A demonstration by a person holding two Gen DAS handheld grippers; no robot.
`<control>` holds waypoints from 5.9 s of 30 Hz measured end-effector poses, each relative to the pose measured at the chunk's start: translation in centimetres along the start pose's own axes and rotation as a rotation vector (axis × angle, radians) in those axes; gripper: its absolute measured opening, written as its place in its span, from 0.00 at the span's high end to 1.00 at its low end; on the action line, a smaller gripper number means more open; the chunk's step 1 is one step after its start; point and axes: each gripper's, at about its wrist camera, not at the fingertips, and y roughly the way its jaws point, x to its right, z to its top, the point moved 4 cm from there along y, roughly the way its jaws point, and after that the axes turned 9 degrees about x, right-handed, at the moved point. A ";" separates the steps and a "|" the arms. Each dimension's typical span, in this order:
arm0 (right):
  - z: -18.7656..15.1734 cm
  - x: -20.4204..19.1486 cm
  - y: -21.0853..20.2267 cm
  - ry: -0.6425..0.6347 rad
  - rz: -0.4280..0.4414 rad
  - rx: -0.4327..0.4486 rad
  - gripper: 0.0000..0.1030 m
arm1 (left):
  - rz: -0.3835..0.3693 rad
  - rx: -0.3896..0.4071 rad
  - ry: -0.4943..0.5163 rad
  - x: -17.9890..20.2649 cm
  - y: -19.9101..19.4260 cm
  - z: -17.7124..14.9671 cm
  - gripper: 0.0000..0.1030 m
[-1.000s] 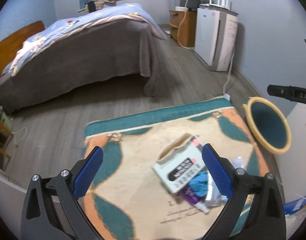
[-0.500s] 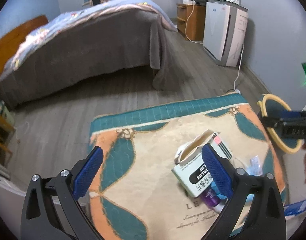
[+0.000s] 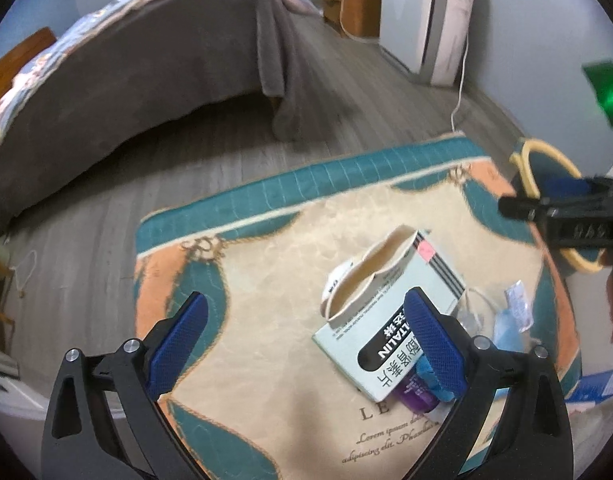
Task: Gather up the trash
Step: 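Move both tools back over the trash on the cushion, then grasp the white paper piece with the left tool while the right tool grasps the silver sachet, then carry the white paper and silver sachet over the bin with both tools, then open both tools to release the paper and sachet into the bin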
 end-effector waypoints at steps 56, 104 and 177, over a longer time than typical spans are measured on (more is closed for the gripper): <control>-10.8 1.5 3.6 0.048 -0.088 -0.345 0.58 | -0.020 0.097 0.046 1.1 -3.3 3.7 0.88; -0.5 8.5 -9.3 0.026 0.009 0.120 0.73 | -0.104 0.218 0.256 13.5 -7.8 3.6 0.88; -0.7 22.8 -9.7 0.335 -0.169 0.229 0.06 | -0.097 0.262 0.249 22.1 -3.3 6.4 0.08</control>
